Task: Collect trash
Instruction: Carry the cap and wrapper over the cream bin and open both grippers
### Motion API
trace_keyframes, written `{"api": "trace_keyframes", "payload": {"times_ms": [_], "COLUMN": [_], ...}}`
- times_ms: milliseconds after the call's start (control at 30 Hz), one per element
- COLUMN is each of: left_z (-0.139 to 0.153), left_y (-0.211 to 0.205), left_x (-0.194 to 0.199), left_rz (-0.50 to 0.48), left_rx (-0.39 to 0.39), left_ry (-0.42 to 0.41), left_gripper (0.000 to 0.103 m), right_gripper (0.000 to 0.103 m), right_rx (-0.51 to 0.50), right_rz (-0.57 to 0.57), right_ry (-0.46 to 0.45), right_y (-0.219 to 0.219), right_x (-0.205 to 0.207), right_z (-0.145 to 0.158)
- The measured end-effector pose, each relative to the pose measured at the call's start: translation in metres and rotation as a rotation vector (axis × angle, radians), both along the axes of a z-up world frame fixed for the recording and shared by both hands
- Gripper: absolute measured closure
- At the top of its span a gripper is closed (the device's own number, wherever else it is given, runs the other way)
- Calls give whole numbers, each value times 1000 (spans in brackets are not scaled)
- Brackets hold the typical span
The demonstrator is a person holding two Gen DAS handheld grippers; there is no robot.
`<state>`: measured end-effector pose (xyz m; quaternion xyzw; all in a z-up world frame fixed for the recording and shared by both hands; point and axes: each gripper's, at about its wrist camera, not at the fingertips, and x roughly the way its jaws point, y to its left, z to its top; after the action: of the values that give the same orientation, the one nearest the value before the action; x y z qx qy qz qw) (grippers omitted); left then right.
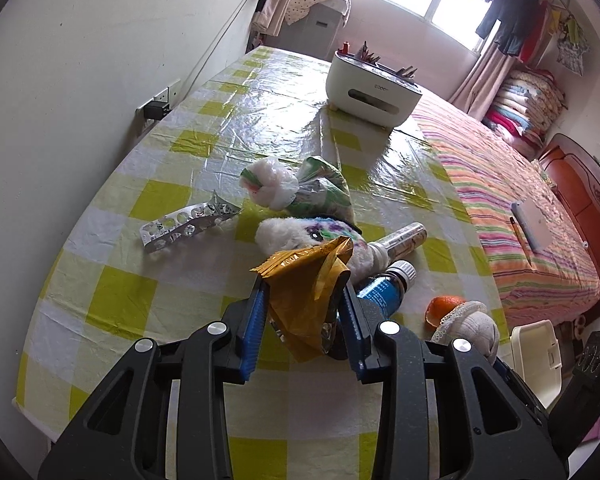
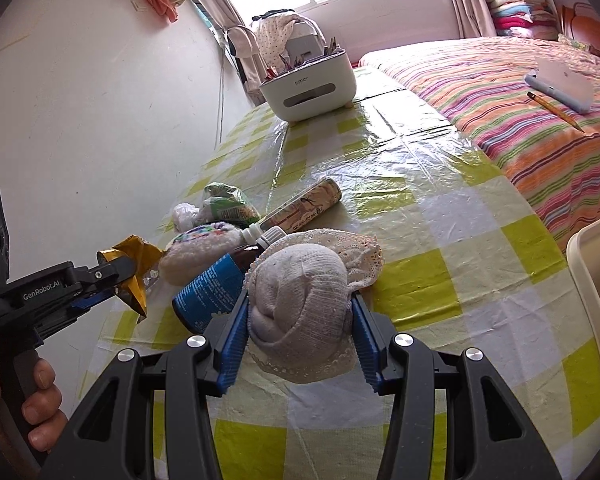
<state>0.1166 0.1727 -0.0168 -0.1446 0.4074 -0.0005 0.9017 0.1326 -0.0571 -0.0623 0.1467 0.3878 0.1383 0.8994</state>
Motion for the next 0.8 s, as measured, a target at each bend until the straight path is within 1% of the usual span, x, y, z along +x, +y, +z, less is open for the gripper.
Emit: {"api": "trace_keyframes", "payload": {"times_ms": [267,400,500,667,800], "left_z": [11,16,17,19,22], "left_y": [-20,-32,-43,-68,-91], "left_x": [2,1,2,5,7], "left_rz": [-49,-72,-93,-140,-185], "left_rx": [-54,-60,-64,-67,-71], "left_ry": [-43,-65,-66,-71,-82], "left_gripper": [70,70,70,70,70], "right_gripper": [57,57,57,57,57], "right_rx": [18,30,41,61,55], "right_rz": [-53,-82,-111,-168,-211], "right_ry": [-11,-23,-33,-48,-61], "right_y": [-27,-42,-56,-80,-97], "right_x": [-6,-7,-9,-12,-15], "right_z": [6,9,11,15,18]}}
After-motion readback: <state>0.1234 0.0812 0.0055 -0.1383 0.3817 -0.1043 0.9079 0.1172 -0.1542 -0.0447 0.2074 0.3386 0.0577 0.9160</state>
